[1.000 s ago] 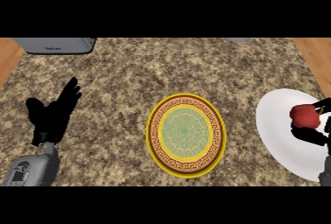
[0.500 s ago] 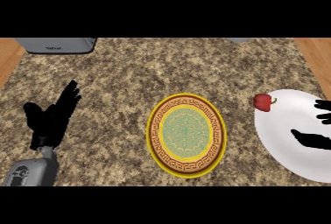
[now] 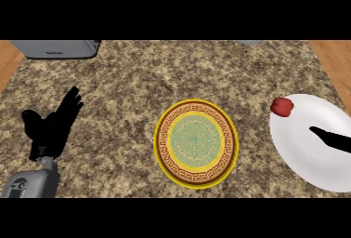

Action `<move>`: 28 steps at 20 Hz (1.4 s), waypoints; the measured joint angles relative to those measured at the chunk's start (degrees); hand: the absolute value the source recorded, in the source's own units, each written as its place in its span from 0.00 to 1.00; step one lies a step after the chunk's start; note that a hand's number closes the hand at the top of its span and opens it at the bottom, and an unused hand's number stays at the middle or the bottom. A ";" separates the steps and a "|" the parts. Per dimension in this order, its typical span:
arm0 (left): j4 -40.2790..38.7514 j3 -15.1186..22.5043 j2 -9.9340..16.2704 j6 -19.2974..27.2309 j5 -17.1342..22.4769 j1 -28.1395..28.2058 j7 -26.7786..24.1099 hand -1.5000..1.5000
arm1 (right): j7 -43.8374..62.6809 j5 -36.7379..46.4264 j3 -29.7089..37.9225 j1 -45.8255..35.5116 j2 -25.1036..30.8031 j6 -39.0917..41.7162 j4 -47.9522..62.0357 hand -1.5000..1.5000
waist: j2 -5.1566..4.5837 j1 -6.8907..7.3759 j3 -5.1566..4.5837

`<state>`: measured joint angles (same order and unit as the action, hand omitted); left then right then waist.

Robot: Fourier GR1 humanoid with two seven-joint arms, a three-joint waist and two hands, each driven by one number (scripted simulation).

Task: Pick the bell pepper from the plate and place it in the plate

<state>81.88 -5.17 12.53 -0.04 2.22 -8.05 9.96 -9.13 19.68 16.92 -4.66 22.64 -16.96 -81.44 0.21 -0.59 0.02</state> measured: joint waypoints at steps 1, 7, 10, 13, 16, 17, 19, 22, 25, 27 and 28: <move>0.07 0.30 -0.36 0.15 -0.16 0.00 0.17 0.50 | -0.11 -1.87 0.71 0.02 -0.28 0.73 -1.50 0.00 | 0.01 -0.03 0.00; -0.37 0.01 -0.53 0.69 -0.62 -0.71 0.20 0.50 | 6.89 -14.30 4.41 2.59 -2.68 7.24 -9.63 0.00 | 0.03 -0.31 -0.05; -1.16 0.03 -0.71 0.69 -0.81 -1.41 0.18 0.50 | 8.48 -20.95 6.82 5.25 -2.53 12.33 -11.24 0.00 | -0.03 -0.30 -0.03; -0.50 0.31 -1.19 0.86 -1.32 -1.39 0.51 0.50 | 6.50 -24.72 9.45 6.96 -2.00 16.18 -9.98 0.00 | -0.09 0.04 -0.02; -0.66 0.22 -1.57 0.76 -1.46 -1.94 0.72 0.50 | 2.57 -26.64 11.75 8.59 -1.83 19.04 -8.13 0.00 | -0.14 0.20 -0.01; -0.31 -0.09 -1.27 0.21 -1.33 -1.11 0.17 0.50 | 1.84 -26.97 12.41 9.11 -1.66 19.81 -7.91 0.00 | -0.15 0.25 -0.01; -0.29 -0.59 -1.00 -0.30 -1.04 -1.39 0.47 0.50 | -1.38 -27.49 13.85 10.25 -1.65 21.49 -6.01 0.00 | -0.15 0.31 -0.03; 1.24 -0.32 -1.58 -0.09 -1.40 -0.69 1.34 0.50 | -3.30 -28.30 16.11 10.21 0.16 23.75 -2.85 0.00 | -0.17 0.42 0.00; 0.09 -0.91 -1.57 -0.71 -1.46 -0.96 0.21 0.50 | -5.55 -28.06 17.55 10.86 0.45 24.90 -0.84 0.00 | -0.18 0.40 0.00; -0.83 -1.39 -1.16 -1.21 -1.52 -1.51 0.09 0.50 | -6.66 -28.00 18.69 10.23 1.57 25.55 1.72 0.00 | -0.19 0.43 -0.01; -1.07 -1.24 -1.56 -0.86 -1.84 -1.67 -0.12 0.50 | -7.70 -27.96 19.22 10.80 1.75 26.17 2.44 0.00 | -0.20 0.42 -0.02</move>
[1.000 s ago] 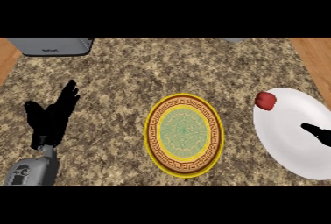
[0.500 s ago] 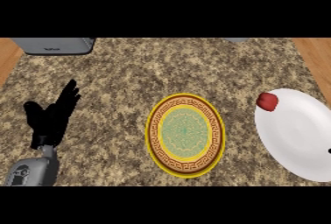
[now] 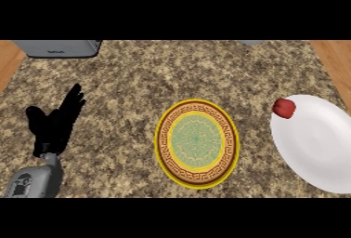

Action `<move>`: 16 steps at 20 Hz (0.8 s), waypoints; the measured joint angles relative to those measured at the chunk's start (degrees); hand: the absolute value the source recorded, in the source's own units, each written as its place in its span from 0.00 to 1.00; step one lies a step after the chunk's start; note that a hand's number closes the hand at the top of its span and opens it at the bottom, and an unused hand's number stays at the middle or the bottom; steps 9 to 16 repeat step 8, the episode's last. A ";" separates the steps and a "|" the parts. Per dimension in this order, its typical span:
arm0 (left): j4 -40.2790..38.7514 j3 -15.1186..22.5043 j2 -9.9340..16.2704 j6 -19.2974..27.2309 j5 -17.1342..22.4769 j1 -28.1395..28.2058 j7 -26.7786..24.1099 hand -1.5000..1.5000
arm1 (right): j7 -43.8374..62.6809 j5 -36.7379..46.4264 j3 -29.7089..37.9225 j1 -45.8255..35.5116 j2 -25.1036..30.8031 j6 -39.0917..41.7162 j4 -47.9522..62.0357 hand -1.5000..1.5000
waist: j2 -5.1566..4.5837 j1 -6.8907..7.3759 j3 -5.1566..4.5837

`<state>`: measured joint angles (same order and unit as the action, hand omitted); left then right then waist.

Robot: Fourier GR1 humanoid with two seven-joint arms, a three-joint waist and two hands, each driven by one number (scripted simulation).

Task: Pick the bell pepper from the plate and place it in the plate

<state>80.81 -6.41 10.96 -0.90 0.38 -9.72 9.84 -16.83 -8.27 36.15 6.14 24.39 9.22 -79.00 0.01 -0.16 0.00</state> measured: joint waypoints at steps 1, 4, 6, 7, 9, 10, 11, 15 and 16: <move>0.43 0.55 -0.65 0.33 -0.44 0.79 -0.33 0.50 | -0.59 -0.09 0.71 0.25 0.81 0.75 1.15 0.00 | 0.00 0.02 0.01; 2.00 0.67 -0.77 -0.03 -0.60 1.89 -0.18 0.50 | -0.86 0.12 1.97 0.90 2.13 2.03 2.60 0.00 | 0.01 0.04 0.02; 1.54 0.32 -0.72 -0.35 -0.43 1.53 0.05 0.50 | -0.55 0.49 2.58 1.39 2.65 2.40 2.63 0.00 | 0.01 0.01 0.01; 1.29 -0.07 -0.30 -0.74 -0.29 1.49 0.01 0.50 | -0.95 0.70 3.00 1.60 3.32 3.00 3.59 0.00 | 0.01 0.01 0.00; 1.37 -0.10 -0.29 -0.89 -0.32 1.52 0.01 0.50 | -1.90 1.16 3.12 1.63 3.54 3.46 4.96 0.00 | 0.01 0.02 -0.01; 1.37 -0.10 -0.29 -0.89 -0.32 1.52 0.01 0.50 | -1.90 1.16 3.12 1.63 3.54 3.46 4.96 0.00 | 0.01 0.02 -0.01; 1.37 -0.10 -0.29 -0.89 -0.32 1.52 0.01 0.50 | -1.90 1.16 3.12 1.63 3.54 3.46 4.96 0.00 | 0.01 0.02 -0.01; 1.37 -0.10 -0.29 -0.89 -0.32 1.52 0.01 0.50 | -1.90 1.16 3.12 1.63 3.54 3.46 4.96 0.00 | 0.01 0.02 -0.01; 1.37 -0.10 -0.29 -0.89 -0.32 1.52 0.01 0.50 | -1.90 1.16 3.12 1.63 3.54 3.46 4.96 0.00 | 0.01 0.02 -0.01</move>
